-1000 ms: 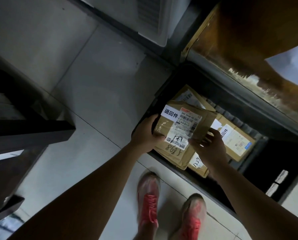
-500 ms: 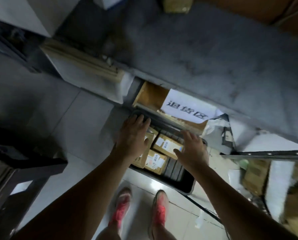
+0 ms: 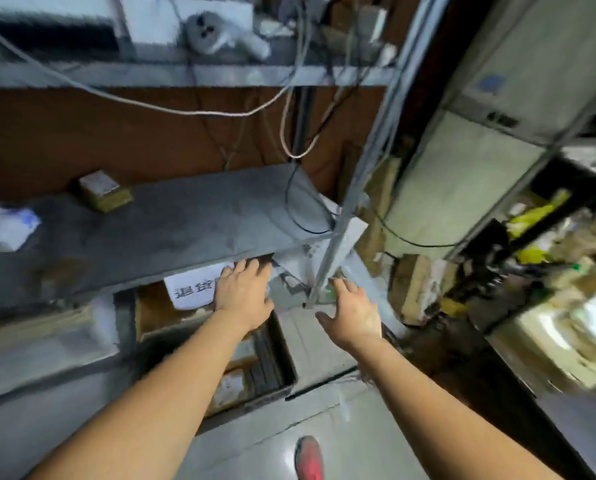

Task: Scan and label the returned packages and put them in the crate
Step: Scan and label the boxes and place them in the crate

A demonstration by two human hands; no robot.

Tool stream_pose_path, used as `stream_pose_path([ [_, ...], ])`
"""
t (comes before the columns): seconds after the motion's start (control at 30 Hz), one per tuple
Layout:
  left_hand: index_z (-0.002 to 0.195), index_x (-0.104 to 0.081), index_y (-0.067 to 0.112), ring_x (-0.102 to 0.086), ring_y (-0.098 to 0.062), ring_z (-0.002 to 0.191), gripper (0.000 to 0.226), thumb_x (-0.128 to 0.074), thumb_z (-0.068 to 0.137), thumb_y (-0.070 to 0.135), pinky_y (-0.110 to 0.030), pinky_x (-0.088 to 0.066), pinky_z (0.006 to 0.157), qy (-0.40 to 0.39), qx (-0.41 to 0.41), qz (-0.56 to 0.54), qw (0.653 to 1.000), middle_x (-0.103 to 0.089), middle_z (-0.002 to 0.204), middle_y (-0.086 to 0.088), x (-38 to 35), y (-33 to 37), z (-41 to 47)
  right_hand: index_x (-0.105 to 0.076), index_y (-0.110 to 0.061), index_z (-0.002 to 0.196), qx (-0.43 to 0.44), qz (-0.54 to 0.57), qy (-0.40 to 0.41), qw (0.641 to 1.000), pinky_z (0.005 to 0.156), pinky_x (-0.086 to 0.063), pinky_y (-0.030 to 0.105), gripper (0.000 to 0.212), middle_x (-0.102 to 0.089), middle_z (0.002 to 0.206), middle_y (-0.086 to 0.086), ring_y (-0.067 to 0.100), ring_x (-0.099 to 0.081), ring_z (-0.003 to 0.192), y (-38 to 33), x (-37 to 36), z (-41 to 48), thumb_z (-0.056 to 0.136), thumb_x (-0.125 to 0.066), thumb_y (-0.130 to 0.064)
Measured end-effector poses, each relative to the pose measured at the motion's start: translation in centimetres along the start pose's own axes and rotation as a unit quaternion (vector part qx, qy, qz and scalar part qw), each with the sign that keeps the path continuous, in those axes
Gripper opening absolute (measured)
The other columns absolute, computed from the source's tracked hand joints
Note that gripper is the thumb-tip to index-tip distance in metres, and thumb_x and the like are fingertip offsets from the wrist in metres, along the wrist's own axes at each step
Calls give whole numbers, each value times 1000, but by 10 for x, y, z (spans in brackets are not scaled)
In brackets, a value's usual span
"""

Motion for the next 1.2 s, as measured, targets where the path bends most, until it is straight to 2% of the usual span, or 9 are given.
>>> stream_pose_path([
  [0.17, 152, -30, 24, -36, -25, 139, 67, -52, 94, 48, -40, -35, 110, -2, -137, 57, 989, -40, 149, -2, 31, 152, -33, -35, -26, 148, -115, 13, 58, 992, 105, -44, 43, 70, -43, 150, -1, 26, -43, 134, 130, 76, -109, 89, -64, -48],
  [0.37, 156, -23, 27, -33, -23, 143, 69, -47, 96, 51, -41, -32, 114, 20, -263, 69, 962, -35, 155, -1, 29, 362, -96, -35, -25, 150, -236, 51, 112, 964, 107, -39, 44, 68, -41, 153, -1, 26, -39, 138, 305, 131, -259, 92, -64, -44],
  [0.57, 155, -27, 27, -39, -23, 139, 72, -50, 93, 54, -40, -40, 107, 17, -354, 88, 931, -41, 152, 0, 19, 551, -170, -30, -26, 154, -321, 76, 122, 936, 110, -39, 45, 70, -35, 158, -2, 25, -37, 141, 458, 146, -396, 95, -61, -46],
  [0.73, 155, -26, 28, -36, -21, 141, 72, -50, 93, 54, -39, -40, 107, 7, -388, 86, 918, -38, 154, 0, 15, 666, -194, -29, -24, 154, -376, 91, 111, 916, 108, -40, 43, 68, -35, 157, -2, 25, -38, 139, 550, 149, -465, 96, -60, -42],
  [0.97, 154, -28, 24, -38, -23, 139, 70, -50, 94, 51, -40, -39, 108, 17, -413, 104, 905, -40, 150, -2, 23, 762, -158, -28, -25, 153, -401, 105, 108, 904, 105, -40, 39, 66, -33, 157, -5, 21, -37, 139, 632, 167, -453, 96, -59, -42],
  [1.2, 147, -36, 27, -46, -26, 131, 64, -52, 91, 51, -41, -46, 99, 19, -397, 59, 916, -47, 142, -3, 58, 809, -28, -33, -27, 151, -375, 113, 136, 910, 106, -41, 42, 69, -39, 154, -3, 24, -40, 138, 692, 226, -330, 92, -64, -44],
])
Point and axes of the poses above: each hand's wrist, its own z-axis towards the middle knuckle, its own x-axis out of the back of the hand, y = z × x, the point moved 7 cm from there along z, towards the middle knuckle
